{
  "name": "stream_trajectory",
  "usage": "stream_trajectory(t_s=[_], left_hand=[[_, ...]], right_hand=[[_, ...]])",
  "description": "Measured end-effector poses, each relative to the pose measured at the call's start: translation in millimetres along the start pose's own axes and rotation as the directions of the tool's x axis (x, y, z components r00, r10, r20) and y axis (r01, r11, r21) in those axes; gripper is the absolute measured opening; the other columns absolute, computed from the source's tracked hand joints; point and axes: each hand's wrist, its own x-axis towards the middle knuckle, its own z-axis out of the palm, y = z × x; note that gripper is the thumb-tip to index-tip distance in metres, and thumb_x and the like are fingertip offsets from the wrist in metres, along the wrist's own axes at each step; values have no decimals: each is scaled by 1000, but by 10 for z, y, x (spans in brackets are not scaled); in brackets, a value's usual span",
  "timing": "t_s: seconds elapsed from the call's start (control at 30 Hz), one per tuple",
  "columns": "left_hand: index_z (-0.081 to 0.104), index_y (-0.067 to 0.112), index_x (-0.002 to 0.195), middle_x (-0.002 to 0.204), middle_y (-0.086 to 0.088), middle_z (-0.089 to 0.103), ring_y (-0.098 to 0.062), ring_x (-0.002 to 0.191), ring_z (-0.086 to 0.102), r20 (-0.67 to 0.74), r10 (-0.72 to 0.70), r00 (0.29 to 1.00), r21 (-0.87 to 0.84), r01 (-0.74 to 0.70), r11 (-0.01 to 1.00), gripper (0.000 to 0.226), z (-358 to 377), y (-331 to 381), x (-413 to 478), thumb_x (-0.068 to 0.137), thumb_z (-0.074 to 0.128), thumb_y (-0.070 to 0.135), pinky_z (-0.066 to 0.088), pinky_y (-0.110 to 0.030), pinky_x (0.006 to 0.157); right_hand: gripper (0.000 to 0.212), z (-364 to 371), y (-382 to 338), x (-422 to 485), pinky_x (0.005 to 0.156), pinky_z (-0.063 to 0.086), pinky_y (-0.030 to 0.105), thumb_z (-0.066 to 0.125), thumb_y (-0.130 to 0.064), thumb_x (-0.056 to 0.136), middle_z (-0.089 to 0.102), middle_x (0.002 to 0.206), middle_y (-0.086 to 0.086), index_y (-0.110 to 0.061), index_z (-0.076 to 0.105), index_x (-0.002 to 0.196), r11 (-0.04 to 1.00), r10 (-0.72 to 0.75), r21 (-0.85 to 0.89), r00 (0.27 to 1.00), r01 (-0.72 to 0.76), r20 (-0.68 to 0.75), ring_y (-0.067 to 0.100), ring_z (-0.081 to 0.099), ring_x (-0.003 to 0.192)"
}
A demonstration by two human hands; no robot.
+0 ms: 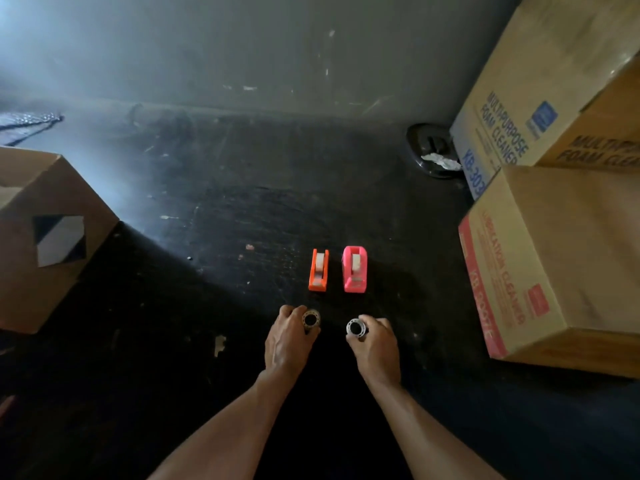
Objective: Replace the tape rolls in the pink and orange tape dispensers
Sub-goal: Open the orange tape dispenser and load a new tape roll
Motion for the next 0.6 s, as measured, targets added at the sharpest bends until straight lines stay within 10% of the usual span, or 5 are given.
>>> stream_trajectory(t_s=[0.6], left_hand=[[18,18,164,161,-5,36,-22,150,34,119,-72,990,-124,87,989,100,17,77,-91,88,78,41,41,-36,116]], right_hand=[[112,88,95,-291,120,38,40,89,-32,76,33,162,4,-23,18,162,985,92,133,988,-109,127,19,36,149]])
